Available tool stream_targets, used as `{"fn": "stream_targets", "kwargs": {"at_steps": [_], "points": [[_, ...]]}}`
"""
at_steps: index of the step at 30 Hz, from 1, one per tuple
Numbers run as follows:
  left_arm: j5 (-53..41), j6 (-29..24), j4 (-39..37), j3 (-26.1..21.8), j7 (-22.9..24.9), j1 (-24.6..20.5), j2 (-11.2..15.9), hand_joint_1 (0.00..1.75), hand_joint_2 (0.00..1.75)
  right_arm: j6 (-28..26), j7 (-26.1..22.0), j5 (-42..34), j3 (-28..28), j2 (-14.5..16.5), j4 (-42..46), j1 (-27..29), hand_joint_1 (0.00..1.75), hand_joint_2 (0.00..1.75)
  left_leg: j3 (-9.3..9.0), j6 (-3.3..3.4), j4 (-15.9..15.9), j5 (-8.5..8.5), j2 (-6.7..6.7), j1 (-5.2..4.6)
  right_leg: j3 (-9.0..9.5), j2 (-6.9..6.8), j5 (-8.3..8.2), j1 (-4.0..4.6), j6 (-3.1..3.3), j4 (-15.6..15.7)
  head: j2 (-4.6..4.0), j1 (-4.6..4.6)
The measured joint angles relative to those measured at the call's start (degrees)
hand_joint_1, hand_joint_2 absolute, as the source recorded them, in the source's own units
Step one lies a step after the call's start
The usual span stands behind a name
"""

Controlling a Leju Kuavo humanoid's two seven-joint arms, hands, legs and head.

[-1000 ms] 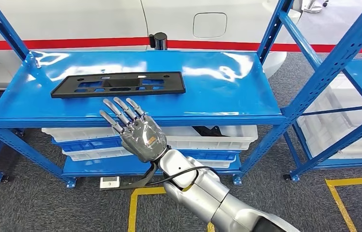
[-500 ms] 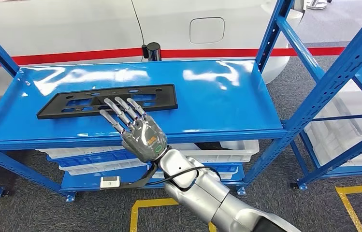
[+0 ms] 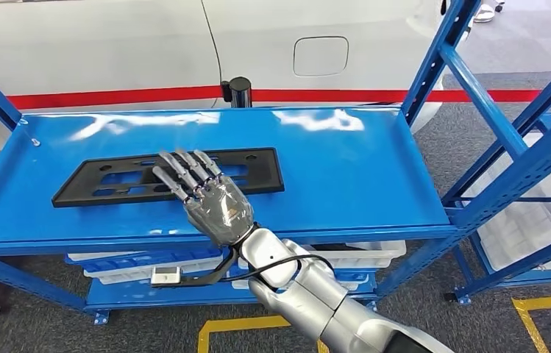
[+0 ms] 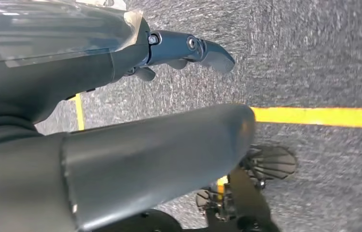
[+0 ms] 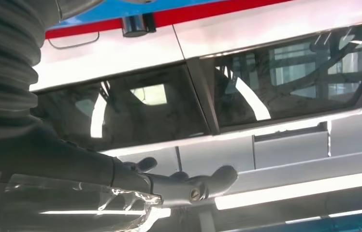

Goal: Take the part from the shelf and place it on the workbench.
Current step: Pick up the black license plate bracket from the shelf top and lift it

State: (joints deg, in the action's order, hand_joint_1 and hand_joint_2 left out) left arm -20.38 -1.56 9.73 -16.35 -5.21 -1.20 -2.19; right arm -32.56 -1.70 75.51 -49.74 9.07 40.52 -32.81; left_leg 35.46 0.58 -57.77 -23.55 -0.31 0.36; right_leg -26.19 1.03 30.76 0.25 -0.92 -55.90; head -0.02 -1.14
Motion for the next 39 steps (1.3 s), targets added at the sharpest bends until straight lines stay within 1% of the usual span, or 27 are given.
{"fn": "stream_targets", "kwargs": {"at_steps": [3, 4, 7, 8, 12, 15, 20, 30, 35, 39], "points": [[-0.09, 0.08, 0.00, -0.06, -0.38, -0.03, -0.04, 0.00, 0.00, 0.14, 0.05, 0.11, 0.03, -0.25, -0.33, -0.01, 0.00, 1.75, -0.12, 0.13, 0.12, -0.38, -0.26, 0.01, 0.42, -0.08, -0.05, -0.04, -0.03, 0.44, 0.00, -0.04], [-0.09, 0.20, 0.00, -0.07, -0.65, -0.03, -0.05, 0.00, 0.00, 0.21, 0.05, 0.16, 0.03, -0.28, -0.42, -0.01, 0.00, 1.75, -0.12, 0.21, 0.13, -0.48, -0.28, -0.02, 0.44, -0.09, 0.07, -0.06, 0.14, 0.68, 0.00, -0.05], [-0.08, 0.07, 0.00, -0.07, -1.30, -0.07, -0.04, 0.00, 0.00, 0.95, -0.02, 0.30, 0.01, -0.25, -0.87, 0.01, 0.00, 1.75, -0.14, 0.47, 0.14, -0.73, -0.25, -0.18, 0.66, -0.09, 0.71, -0.09, 1.09, 1.62, 0.00, -0.05], [-0.08, -0.09, 0.00, -0.08, -1.36, -0.09, -0.02, 0.00, 0.00, 1.31, -0.09, 0.35, -0.02, -0.21, -1.10, 0.03, 0.00, 1.75, -0.16, 0.53, 0.14, -0.77, -0.24, -0.21, 0.71, -0.09, 0.79, -0.10, 1.20, 1.75, 0.00, -0.05], [-0.13, -0.94, 0.00, -0.09, -1.38, -0.10, 0.02, 0.00, 0.00, 2.36, -0.39, 0.51, -0.21, 0.25, -2.20, 0.23, 0.00, 1.75, -0.25, 0.67, 0.15, -0.69, -0.24, -0.20, 0.74, -0.09, 0.55, -0.10, 0.81, 1.79, 0.00, -0.05], [-0.19, -1.31, 0.00, -0.10, -1.44, -0.10, 0.03, 0.00, 0.00, 2.92, -0.42, 0.50, -0.38, 0.73, -3.33, 0.41, 0.00, 1.75, -0.36, 0.72, 0.15, -0.64, -0.23, -0.14, 0.83, -0.09, 0.46, -0.08, 0.66, 1.78, 0.00, -0.05], [-0.31, -1.84, 0.01, -0.11, -1.57, -0.12, 0.02, 0.00, 0.00, 4.13, -0.25, 0.20, -0.65, 1.57, -5.70, 0.35, 0.00, 1.75, -0.62, 0.72, 0.20, -0.63, -0.22, -0.05, 1.07, -0.09, 0.45, -0.01, 0.64, 1.77, 0.00, -0.04], [-0.40, -1.93, 0.01, -0.11, -1.60, -0.13, 0.02, 0.00, 0.00, 4.21, -0.14, 0.10, -0.94, 2.14, -8.00, 0.18, 0.00, 1.75, -0.66, 0.66, 0.30, -0.66, -0.23, 0.09, 1.09, -0.09, 0.56, 0.13, 0.48, 1.77, 0.00, -0.04], [-0.80, -2.14, 0.00, -0.12, -1.59, -0.17, 0.02, 0.00, 0.00, 4.61, 1.15, -1.27, -0.78, 2.54, -10.12, -0.87, 0.00, 1.75, -0.66, 0.65, 0.32, -0.66, -0.23, 0.13, 1.08, -0.09, 0.57, 0.14, 0.49, 1.77, 0.00, -0.04], [-1.34, -2.44, 0.00, -0.19, -1.61, -0.28, -0.07, 0.00, 0.00, 4.42, 3.33, -2.78, 0.37, 3.01, -13.80, -3.05, 0.00, 1.75, -0.67, 0.65, 0.32, -0.66, -0.24, 0.13, 1.08, -0.10, 0.57, 0.14, 0.49, 1.77, 0.00, -0.04]]}}
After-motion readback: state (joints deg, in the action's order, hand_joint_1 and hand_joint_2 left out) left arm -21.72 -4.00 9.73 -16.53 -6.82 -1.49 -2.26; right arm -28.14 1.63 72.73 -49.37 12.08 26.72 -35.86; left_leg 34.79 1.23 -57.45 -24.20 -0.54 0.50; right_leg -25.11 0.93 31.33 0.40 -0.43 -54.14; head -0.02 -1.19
